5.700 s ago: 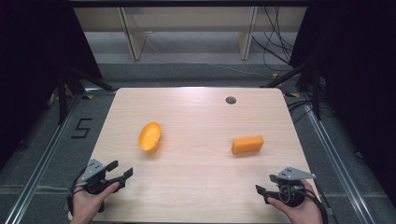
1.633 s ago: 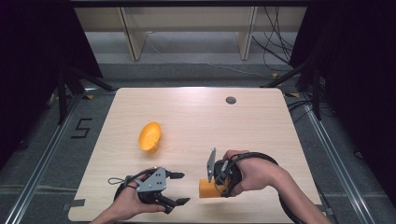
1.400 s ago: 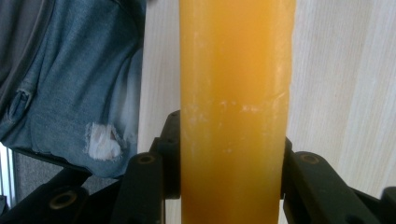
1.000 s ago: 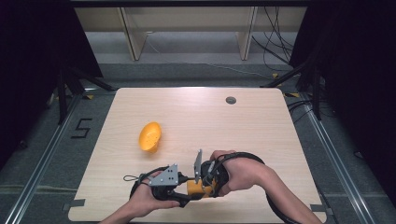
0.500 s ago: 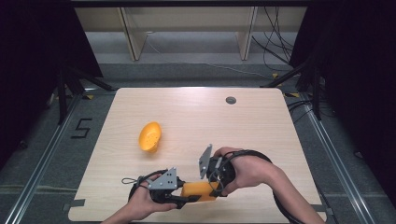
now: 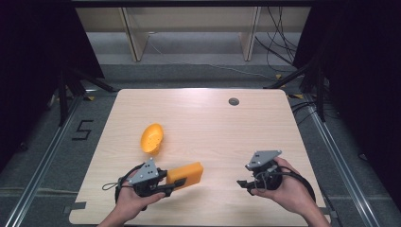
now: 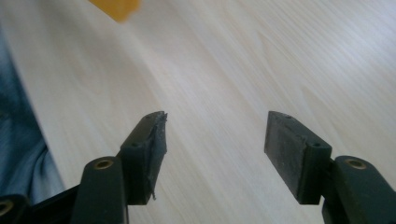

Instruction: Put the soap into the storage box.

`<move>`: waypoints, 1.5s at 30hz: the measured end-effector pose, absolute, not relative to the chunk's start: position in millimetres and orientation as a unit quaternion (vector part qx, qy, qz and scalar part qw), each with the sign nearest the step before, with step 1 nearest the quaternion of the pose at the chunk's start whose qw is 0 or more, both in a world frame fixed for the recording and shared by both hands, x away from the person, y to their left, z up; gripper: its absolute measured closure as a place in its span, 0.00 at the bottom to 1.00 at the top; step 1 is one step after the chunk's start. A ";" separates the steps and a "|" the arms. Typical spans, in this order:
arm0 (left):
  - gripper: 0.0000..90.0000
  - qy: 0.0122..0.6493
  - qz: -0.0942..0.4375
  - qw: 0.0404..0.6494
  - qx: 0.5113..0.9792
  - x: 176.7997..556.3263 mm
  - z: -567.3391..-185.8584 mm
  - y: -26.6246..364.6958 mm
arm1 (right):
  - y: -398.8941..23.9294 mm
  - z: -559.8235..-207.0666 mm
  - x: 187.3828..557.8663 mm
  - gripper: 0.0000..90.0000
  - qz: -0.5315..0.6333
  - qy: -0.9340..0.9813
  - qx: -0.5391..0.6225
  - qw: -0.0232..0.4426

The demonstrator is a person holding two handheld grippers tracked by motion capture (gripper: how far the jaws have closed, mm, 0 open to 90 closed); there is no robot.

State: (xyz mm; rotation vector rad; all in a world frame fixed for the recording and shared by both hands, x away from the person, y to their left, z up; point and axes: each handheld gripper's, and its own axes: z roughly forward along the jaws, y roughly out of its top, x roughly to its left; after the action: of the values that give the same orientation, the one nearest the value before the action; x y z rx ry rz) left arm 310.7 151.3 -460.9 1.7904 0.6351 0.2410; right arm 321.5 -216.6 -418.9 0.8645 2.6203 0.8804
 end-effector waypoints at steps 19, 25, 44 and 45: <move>0.67 0.410 0.299 0.515 0.691 313.3 -448.0 168.5 | -243.1 -452.5 303.7 0.52 0.317 0.808 0.471 0.159; 0.67 0.453 0.321 0.518 0.651 322.6 -441.6 174.1 | -244.7 -450.4 303.0 0.52 0.318 0.805 0.474 0.164; 0.67 0.494 0.428 0.517 0.552 349.6 -435.1 185.9 | -249.9 -451.9 305.9 0.53 0.333 0.798 0.470 0.178; 0.67 0.494 0.430 0.517 0.550 350.8 -435.8 185.4 | -249.7 -452.0 305.6 0.53 0.332 0.795 0.474 0.180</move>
State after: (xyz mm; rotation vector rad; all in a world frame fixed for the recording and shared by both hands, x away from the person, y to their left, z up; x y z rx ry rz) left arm 350.8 185.4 -435.8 1.3206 1.1863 1.0333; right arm 305.6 -249.7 -452.0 1.3405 2.2476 0.9387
